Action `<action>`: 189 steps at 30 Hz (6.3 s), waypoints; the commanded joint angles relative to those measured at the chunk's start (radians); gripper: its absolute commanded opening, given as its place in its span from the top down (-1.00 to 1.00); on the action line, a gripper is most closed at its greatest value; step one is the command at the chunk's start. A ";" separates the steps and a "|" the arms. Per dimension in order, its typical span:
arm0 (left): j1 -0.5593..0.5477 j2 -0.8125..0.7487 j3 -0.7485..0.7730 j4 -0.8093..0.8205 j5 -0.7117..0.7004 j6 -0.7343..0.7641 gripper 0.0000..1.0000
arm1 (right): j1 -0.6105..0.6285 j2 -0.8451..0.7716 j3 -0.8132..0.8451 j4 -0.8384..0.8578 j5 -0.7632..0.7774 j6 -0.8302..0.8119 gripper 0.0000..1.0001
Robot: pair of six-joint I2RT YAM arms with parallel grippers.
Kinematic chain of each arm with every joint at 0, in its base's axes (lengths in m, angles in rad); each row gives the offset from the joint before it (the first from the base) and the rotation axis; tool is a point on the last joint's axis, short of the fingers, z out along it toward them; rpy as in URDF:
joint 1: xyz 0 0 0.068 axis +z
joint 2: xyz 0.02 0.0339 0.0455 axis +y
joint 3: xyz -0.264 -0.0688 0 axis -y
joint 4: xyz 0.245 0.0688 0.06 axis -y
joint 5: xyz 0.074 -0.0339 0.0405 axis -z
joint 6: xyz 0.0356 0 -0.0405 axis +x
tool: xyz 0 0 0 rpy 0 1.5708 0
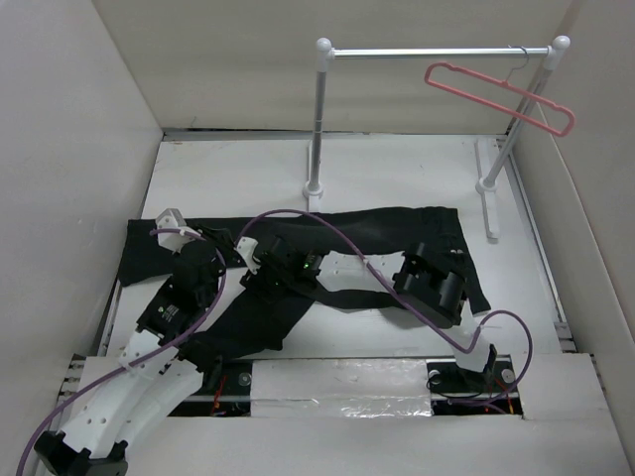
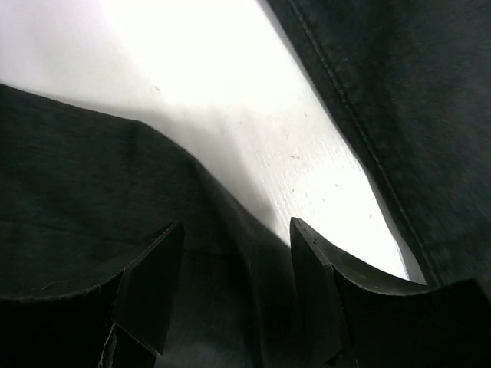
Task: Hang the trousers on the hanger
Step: Flatten out the trousers at the center of the board.
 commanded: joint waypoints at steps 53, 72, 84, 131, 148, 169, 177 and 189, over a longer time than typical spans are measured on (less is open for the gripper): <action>-0.528 0.711 0.243 0.196 -0.094 0.166 0.57 | 0.005 -1.389 -0.872 -0.023 0.467 0.406 0.89; -0.524 1.272 0.645 -0.008 -0.301 0.104 0.42 | -0.272 -1.575 -1.060 -0.048 0.235 0.447 0.83; -0.458 1.374 0.677 0.030 -0.241 0.158 0.42 | -0.370 -1.640 -1.084 -0.049 0.133 0.433 0.24; -0.429 -0.016 0.490 -0.544 -0.577 -0.157 1.00 | -0.814 -1.132 -1.035 0.110 0.487 0.613 -0.64; -0.418 -0.317 0.535 -0.441 -0.709 0.115 1.00 | -1.241 -0.848 -0.961 0.202 0.116 0.630 -0.95; -0.418 -0.357 0.507 -0.481 -0.781 0.123 1.00 | -1.387 -0.425 -0.690 0.506 -0.338 0.743 1.00; -0.409 -0.421 0.493 -0.323 -0.816 0.227 1.00 | -1.344 -0.717 -0.944 0.507 -0.279 0.683 1.00; -0.409 -0.358 0.498 -0.239 -0.835 0.273 1.00 | -1.344 -1.241 -1.144 0.121 -0.068 0.565 -1.00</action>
